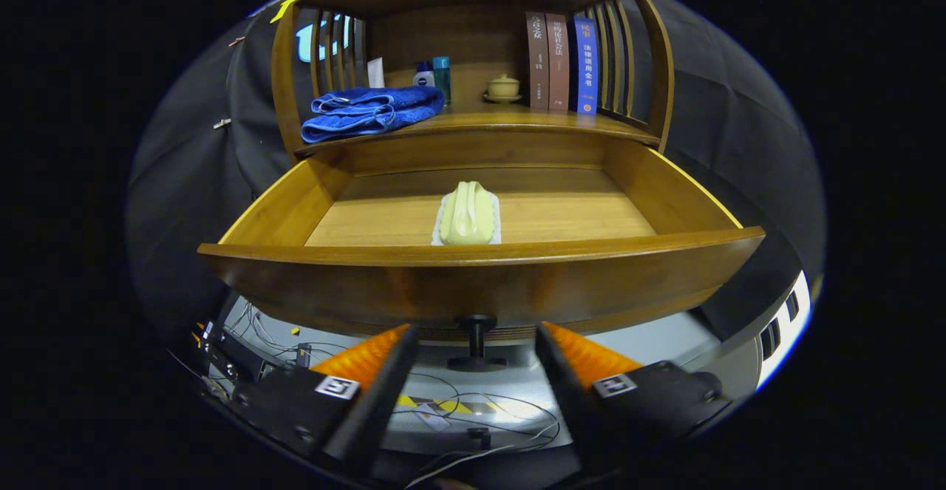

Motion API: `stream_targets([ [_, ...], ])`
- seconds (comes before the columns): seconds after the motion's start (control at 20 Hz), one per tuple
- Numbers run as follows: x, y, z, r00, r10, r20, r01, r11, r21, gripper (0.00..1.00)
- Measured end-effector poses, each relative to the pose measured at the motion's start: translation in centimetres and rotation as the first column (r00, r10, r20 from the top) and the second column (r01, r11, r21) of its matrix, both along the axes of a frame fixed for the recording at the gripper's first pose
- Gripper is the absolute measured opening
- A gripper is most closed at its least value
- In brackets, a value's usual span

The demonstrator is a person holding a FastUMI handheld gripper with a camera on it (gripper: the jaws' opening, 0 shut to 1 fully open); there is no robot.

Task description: Pull open the drawer, take out the items inside it, and place them on the countertop above the cabinet.

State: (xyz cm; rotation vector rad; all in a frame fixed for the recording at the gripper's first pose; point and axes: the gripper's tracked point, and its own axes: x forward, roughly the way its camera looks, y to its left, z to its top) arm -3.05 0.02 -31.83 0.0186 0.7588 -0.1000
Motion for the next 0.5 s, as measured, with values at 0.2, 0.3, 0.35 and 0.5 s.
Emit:
stream_targets([
  [0.2,-1.1,0.3,2.9,1.000,-0.005,0.012,0.005,1.000,0.007,1.00],
  [0.3,0.3,0.7,6.4,0.997,-0.005,0.082,0.003,1.000,0.022,1.00],
  [0.35,1.3,0.9,8.1,0.993,0.000,0.114,-0.003,1.000,0.021,1.00],
  [0.5,4.8,1.7,11.3,0.988,0.046,0.145,-0.047,0.999,0.004,1.00],
])
